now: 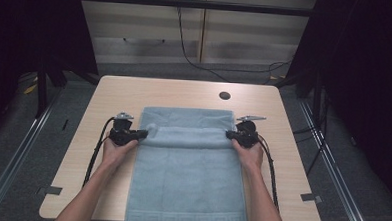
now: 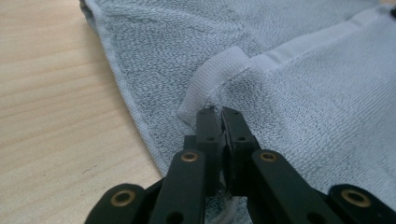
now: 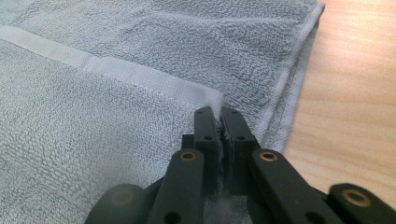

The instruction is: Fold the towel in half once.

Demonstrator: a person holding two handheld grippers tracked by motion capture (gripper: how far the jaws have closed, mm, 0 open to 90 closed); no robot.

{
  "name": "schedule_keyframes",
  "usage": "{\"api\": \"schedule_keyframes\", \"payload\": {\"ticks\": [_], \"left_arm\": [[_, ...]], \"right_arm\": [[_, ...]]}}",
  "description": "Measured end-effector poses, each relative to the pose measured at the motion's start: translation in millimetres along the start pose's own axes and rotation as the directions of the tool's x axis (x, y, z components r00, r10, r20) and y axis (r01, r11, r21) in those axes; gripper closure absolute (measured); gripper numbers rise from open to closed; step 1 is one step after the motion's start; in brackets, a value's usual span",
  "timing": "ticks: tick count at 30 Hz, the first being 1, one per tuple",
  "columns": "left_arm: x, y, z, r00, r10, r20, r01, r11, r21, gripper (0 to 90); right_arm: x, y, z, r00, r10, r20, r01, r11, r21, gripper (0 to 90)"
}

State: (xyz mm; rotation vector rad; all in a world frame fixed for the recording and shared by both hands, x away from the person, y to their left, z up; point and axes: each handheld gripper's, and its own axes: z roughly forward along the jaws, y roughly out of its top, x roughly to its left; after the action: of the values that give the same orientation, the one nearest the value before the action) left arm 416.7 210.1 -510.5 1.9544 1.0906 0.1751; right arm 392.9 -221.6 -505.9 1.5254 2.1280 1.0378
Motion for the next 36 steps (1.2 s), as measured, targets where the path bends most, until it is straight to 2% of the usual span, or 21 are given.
{"api": "schedule_keyframes", "payload": {"ticks": [2, 4, 6, 9, 13, 16, 20, 23, 25, 26, 27, 29, 32, 33, 34, 36], "left_arm": [[1.6, 1.5, -3.6, 1.0, -0.008, 0.004, 0.008, 0.9999, -0.011, 86.7], [2.5, 7.5, -12.2, 0.9998, -0.011, 0.017, 0.011, 0.9989, -0.045, 86.7], [1.9, 17.7, -25.7, 0.9981, -0.022, 0.058, 0.028, 0.9945, -0.101, 86.7], [-5.4, 38.2, -49.7, 0.9983, 0.03, 0.05, -0.022, 0.9873, -0.157, 86.7], [-17.6, 63.1, -80.7, 0.9961, 0.062, 0.062, -0.044, 0.9657, -0.256, 86.6], [-29.9, 77.5, -99.8, 0.9927, 0.102, 0.065, -0.077, 0.9481, -0.308, 86.6], [-44.0, 96.9, -121.1, 0.9876, 0.145, 0.06, -0.115, 0.9266, -0.358, 86.6], [-53.1, 112.3, -134.8, 0.9829, 0.174, 0.06, -0.138, 0.9124, -0.385, 86.6], [-60.0, 120.0, -144.1, 0.9812, 0.184, 0.058, -0.145, 0.8997, -0.412, 86.6], [-63.6, 122.5, -148.7, 0.9784, 0.198, 0.059, -0.155, 0.8913, -0.426, 86.6], [-67.7, 123.5, -153.3, 0.9778, 0.203, 0.053, -0.16, 0.8865, -0.434, 86.5], [-74.7, 123.1, -161.7, 0.9715, 0.228, 0.066, -0.174, 0.8753, -0.451, 86.5], [-84.5, 117.7, -172.4, 0.9646, 0.254, 0.072, -0.193, 0.8649, -0.464, 86.6], [-87.1, 114.4, -176.0, 0.964, 0.253, 0.083, -0.186, 0.8639, -0.468, 86.5], [-89.3, 110.4, -179.6, 0.9629, 0.256, 0.084, -0.187, 0.8595, -0.476, 86.5], [-91.6, 100.9, -186.4, 0.96, 0.266, 0.088, -0.194, 0.858, -0.475, 86.5]], "right_arm": [[-1.0, -0.2, -1.5, 0.9999, 0.005, -0.01, -0.005, 1.0, -0.011, 86.1], [-4.1, 1.8, -7.1, 0.9995, 0.018, -0.027, -0.019, 0.999, -0.039, 86.1], [-6.7, 8.1, -18.8, 0.9979, 0.03, -0.057, -0.035, 0.996, -0.087, 86.1], [-6.5, 25.0, -44.4, 0.9976, 0.008, -0.069, -0.019, 0.987, -0.16, 86.1], [-3.9, 50.2, -84.7, 0.9959, -0.011, -0.09, -0.014, 0.963, -0.268, 86.1], [0.9, 65.4, -110.2, 0.9954, -0.045, -0.085, 0.015, 0.948, -0.318, 86.1], [4.1, 80.3, -135.3, 0.9938, -0.081, -0.076, 0.047, 0.929, -0.367, 86.1], [3.7, 91.0, -151.1, 0.9933, -0.087, -0.076, 0.048, 0.913, -0.406, 86.1], [3.5, 97.3, -159.9, 0.9931, -0.09, -0.075, 0.049, 0.902, -0.428, 86.1], [4.0, 99.6, -164.4, 0.9927, -0.096, -0.073, 0.054, 0.896, -0.44, 86.1], [5.1, 101.0, -168.9, 0.9923, -0.098, -0.076, 0.053, 0.891, -0.451, 86.1], [8.5, 101.8, -177.9, 0.9907, -0.111, -0.079, 0.061, 0.882, -0.467, 86.1], [13.1, 98.5, -190.3, 0.9878, -0.125, -0.093, 0.064, 0.87, -0.49, 86.0], [14.9, 96.6, -194.4, 0.9864, -0.132, -0.098, 0.066, 0.865, -0.497, 86.1], [17.3, 94.1, -199.3, 0.9855, -0.139, -0.097, 0.072, 0.863, -0.5, 86.1], [21.2, 87.7, -208.8, 0.9818, -0.159, -0.103, 0.085, 0.856, -0.51, 86.0]]}}
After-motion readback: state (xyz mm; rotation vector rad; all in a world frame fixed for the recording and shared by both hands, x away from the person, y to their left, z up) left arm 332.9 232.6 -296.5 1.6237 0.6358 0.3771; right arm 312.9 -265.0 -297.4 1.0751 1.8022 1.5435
